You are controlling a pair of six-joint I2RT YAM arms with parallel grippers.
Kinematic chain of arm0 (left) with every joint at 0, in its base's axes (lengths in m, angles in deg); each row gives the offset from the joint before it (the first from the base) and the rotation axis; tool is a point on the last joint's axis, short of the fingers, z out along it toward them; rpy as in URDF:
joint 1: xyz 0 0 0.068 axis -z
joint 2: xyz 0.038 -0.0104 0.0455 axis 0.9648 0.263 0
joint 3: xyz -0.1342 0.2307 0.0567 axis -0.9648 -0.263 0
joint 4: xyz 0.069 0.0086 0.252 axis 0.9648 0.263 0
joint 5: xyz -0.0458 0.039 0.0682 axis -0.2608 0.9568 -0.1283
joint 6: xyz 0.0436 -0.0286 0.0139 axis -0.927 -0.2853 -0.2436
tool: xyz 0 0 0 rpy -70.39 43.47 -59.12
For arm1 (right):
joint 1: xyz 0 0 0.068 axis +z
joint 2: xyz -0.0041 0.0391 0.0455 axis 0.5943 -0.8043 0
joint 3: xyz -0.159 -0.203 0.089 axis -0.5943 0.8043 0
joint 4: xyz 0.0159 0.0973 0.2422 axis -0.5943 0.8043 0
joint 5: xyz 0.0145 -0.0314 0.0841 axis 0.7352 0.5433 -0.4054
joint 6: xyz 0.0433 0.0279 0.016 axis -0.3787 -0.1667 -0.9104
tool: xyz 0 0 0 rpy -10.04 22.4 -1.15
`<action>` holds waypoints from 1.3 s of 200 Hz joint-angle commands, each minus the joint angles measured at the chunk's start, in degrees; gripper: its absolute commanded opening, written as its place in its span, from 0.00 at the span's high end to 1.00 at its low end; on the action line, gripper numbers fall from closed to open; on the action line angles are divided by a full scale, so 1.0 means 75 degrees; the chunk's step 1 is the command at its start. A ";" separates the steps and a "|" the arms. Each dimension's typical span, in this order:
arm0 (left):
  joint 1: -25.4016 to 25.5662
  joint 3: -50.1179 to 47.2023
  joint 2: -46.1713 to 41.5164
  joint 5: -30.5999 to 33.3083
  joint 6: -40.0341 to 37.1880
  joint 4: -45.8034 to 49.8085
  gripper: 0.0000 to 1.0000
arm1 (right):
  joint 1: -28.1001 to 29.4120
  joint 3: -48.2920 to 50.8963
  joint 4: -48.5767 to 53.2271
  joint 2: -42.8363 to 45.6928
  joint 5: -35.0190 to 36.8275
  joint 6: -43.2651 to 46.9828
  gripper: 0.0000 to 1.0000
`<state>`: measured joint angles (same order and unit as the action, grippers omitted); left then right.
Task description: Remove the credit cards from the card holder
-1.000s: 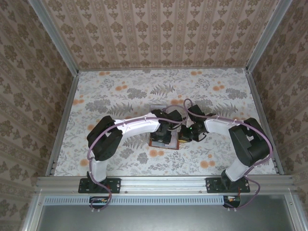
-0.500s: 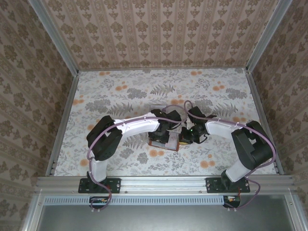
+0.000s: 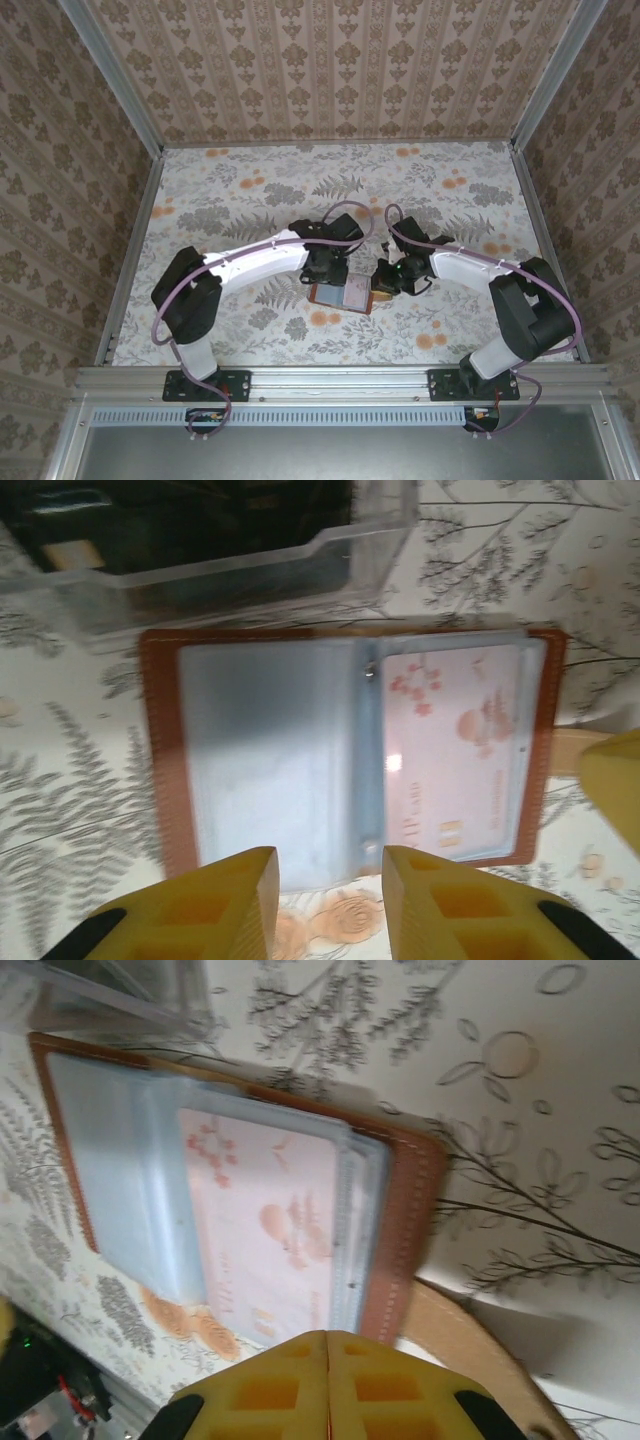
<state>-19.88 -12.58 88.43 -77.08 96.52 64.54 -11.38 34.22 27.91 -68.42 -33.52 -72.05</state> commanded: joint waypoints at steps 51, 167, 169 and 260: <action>-0.0612 -0.1290 0.0114 -0.2326 0.0433 -0.2662 0.70 | 0.0182 0.0239 -0.1027 -0.0336 -0.0880 -0.0641 0.90; -0.0708 -0.1603 0.0626 -0.2764 0.0713 -0.3280 0.80 | 0.0183 0.0202 -0.1004 -0.0958 -0.0844 -0.0380 0.86; -0.0716 -0.1601 0.0629 -0.2758 0.0708 -0.3273 0.80 | 0.0183 0.0201 -0.0992 -0.0962 -0.0831 -0.0369 0.86; -0.0720 -0.1431 0.0521 -0.2130 0.0401 -0.2387 0.80 | 0.0183 -0.0079 -0.0116 -0.1057 0.0011 0.0150 0.82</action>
<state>-24.97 -23.86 92.87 -95.92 100.76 41.85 -10.24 34.70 21.31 -75.31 -38.21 -73.30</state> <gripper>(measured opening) 0.204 0.176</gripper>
